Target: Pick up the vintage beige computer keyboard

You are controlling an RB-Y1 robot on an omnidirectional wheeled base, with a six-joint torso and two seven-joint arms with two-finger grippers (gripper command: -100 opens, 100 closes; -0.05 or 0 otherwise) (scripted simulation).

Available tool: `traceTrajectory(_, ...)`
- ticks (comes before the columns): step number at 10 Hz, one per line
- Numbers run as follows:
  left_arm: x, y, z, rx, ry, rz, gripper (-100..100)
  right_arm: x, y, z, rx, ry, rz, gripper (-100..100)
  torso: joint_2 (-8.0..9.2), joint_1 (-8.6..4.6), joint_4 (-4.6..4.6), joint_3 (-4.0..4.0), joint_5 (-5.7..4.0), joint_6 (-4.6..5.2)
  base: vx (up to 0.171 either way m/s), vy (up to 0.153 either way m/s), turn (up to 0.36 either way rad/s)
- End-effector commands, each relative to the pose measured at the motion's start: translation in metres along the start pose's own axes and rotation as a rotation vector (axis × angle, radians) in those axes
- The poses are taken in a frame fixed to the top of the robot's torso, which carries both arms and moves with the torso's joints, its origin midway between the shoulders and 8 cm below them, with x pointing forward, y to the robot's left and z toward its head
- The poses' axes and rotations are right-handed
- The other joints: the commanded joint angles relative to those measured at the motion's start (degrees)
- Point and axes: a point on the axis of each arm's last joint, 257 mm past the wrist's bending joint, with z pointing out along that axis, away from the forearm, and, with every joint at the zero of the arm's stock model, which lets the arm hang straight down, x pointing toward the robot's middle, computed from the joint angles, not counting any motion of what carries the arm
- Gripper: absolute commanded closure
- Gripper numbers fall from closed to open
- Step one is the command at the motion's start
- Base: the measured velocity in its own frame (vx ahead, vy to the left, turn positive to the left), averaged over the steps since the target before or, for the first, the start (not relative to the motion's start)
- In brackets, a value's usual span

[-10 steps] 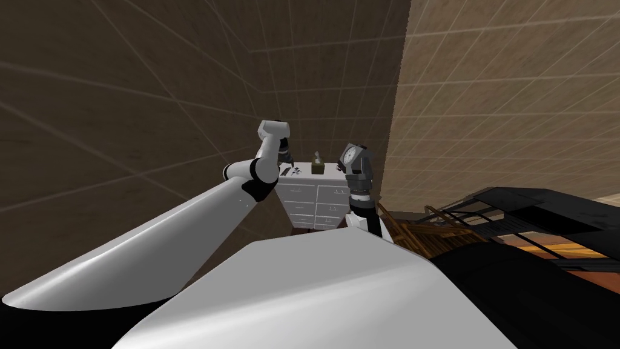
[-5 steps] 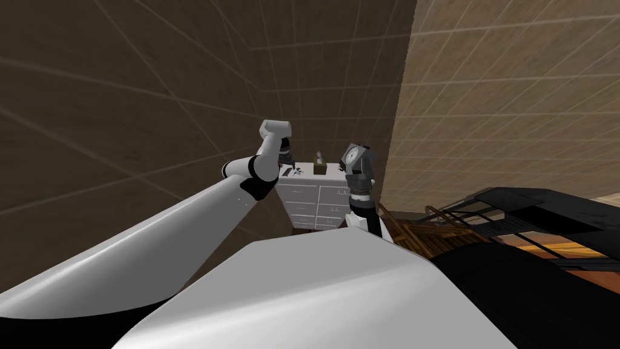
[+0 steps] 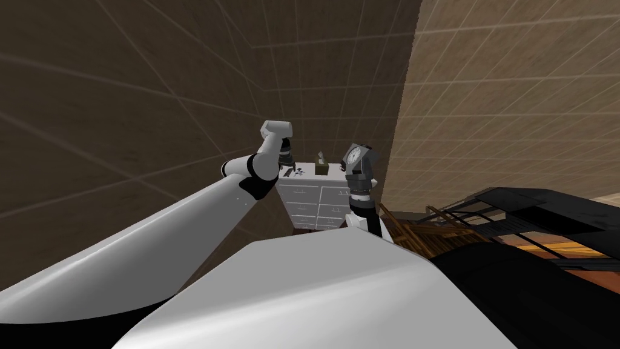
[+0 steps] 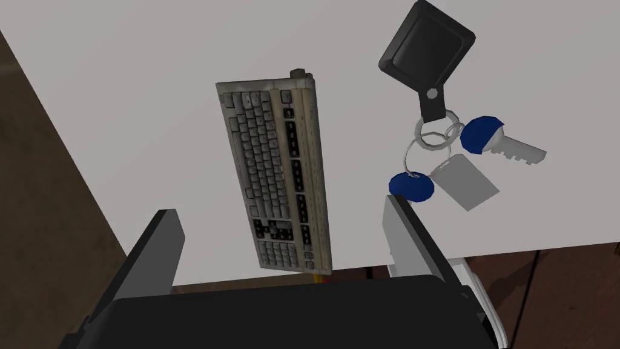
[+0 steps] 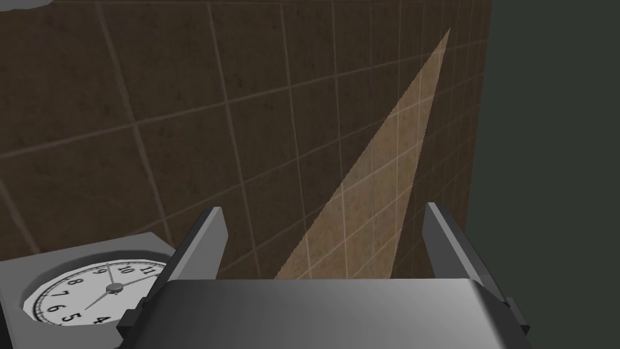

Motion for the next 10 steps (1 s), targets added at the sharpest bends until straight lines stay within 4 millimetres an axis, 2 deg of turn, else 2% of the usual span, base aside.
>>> traceTrajectory(1,0.000,0.000,0.000,0.000,0.000,0.000,-100,0.000,0.000,0.000,0.000,0.000,0.000,0,0.00,0.00,0.00,0.00,0.00,0.00,0.003,0.005,-0.001)
traceTrajectory(2,-0.001,0.000,0.000,-0.001,-0.005,0.001,0,0.000,0.000,0.000,0.000,0.000,0.000,0,0.01,-0.03,0.00,0.01,-0.01,0.00,0.000,0.000,0.000)
traceTrajectory(3,0.002,-0.008,0.001,0.011,0.001,0.059,-100,0.000,0.000,0.000,0.000,0.000,0.000,0,0.02,-0.04,0.01,0.01,-0.01,0.00,0.093,-0.108,0.363)
traceTrajectory(5,0.003,-0.002,0.000,0.004,0.006,0.107,-100,0.000,0.000,0.000,0.000,0.000,0.000,0,0.08,-0.34,0.01,0.04,-0.08,-0.01,-0.048,-0.063,0.183)
traceTrajectory(6,0.005,-0.013,0.003,0.016,0.006,0.146,-100,0.000,0.000,0.000,0.000,0.000,0.000,0,0.09,-0.22,0.04,0.07,-0.06,0.01,-0.066,-0.089,0.254)
traceTrajectory(7,0.005,-0.010,0.002,0.018,0.008,0.182,-100,0.000,0.000,0.000,0.000,0.000,0.000,0,0.20,-0.32,0.04,0.12,-0.06,-0.06,-0.064,-0.086,0.246)
traceTrajectory(10,0.006,-0.005,0.002,0.006,0.012,0.205,-100,0.000,0.000,0.000,0.000,0.000,0.000,0,0.10,0.10,-0.05,0.03,0.03,-0.08,-0.007,-0.009,0.027)
